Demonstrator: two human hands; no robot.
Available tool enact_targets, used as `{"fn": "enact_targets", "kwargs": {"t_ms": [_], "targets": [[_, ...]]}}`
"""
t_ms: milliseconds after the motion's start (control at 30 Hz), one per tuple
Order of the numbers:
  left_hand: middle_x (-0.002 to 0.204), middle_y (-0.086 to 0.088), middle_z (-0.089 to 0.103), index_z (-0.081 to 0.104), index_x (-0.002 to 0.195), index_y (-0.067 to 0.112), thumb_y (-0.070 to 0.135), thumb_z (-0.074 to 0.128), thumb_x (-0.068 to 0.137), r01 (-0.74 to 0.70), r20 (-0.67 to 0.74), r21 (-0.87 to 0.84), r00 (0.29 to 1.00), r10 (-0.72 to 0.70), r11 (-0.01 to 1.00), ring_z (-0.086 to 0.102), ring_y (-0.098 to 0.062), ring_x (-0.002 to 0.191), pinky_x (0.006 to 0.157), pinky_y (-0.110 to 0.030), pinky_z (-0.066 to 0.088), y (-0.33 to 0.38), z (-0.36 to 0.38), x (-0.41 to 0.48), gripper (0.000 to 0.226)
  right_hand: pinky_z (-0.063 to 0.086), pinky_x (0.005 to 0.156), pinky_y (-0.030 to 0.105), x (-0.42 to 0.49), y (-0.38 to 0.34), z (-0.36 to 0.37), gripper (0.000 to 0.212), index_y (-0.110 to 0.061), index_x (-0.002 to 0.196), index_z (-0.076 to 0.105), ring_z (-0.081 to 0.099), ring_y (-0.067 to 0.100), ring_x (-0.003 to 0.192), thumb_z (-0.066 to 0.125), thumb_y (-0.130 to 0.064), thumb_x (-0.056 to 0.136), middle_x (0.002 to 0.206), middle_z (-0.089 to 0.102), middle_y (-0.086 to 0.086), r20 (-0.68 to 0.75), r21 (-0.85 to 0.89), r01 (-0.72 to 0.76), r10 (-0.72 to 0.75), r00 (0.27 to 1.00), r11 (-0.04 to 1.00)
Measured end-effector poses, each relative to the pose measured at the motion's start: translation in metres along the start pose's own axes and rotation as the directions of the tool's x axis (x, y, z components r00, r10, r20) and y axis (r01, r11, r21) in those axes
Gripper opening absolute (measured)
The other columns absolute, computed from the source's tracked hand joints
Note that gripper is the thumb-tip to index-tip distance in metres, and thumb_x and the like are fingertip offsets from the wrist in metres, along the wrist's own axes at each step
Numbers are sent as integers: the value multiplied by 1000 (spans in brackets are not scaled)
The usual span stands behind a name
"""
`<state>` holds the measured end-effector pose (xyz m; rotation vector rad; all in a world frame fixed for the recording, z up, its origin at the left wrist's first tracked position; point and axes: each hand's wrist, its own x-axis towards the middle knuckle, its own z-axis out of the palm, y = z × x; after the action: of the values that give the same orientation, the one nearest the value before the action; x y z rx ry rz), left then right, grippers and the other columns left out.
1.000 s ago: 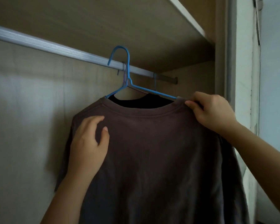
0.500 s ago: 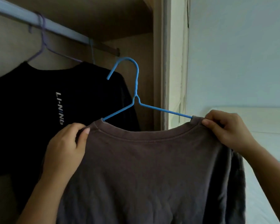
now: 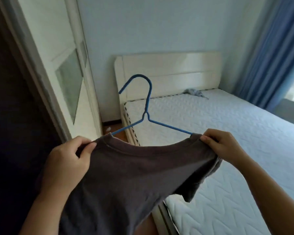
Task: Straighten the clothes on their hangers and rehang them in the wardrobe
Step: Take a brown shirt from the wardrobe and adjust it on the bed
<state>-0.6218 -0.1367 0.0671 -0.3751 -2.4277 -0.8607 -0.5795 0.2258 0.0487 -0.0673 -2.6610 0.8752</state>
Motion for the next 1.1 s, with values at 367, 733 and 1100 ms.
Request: {"fn": "enact_targets", "kwargs": {"t_ms": [367,733,1100], "targets": [[60,8,57,67,71,9,9,70,77,-63,398,-237,904,156,969,54,-14,58,55,-13,38,59,142,-43,6,38,63,17,-153,107,-24,25,-27,62,56,54,7,65,61,-23,86,63,59,-7,-169,7,-552,545,821,834],[59,14,51,61,74,18,22,62,84,-56,631,-298,737,241,953,50,-18,64,59,-29,34,211,215,-167,11,39,60,22,-366,179,-103,21,-21,68,60,56,19,69,59,-30,87,66,59,-4,-244,37,-777,760,603,629],[80,-1,70,67,82,19,25,62,84,-205,720,-537,393,571,818,62,-23,81,73,-33,46,466,255,-385,9,34,58,19,-692,214,-227,28,-12,63,59,51,19,65,60,-27,87,64,58,5,-342,346,-904,931,127,250]]}}
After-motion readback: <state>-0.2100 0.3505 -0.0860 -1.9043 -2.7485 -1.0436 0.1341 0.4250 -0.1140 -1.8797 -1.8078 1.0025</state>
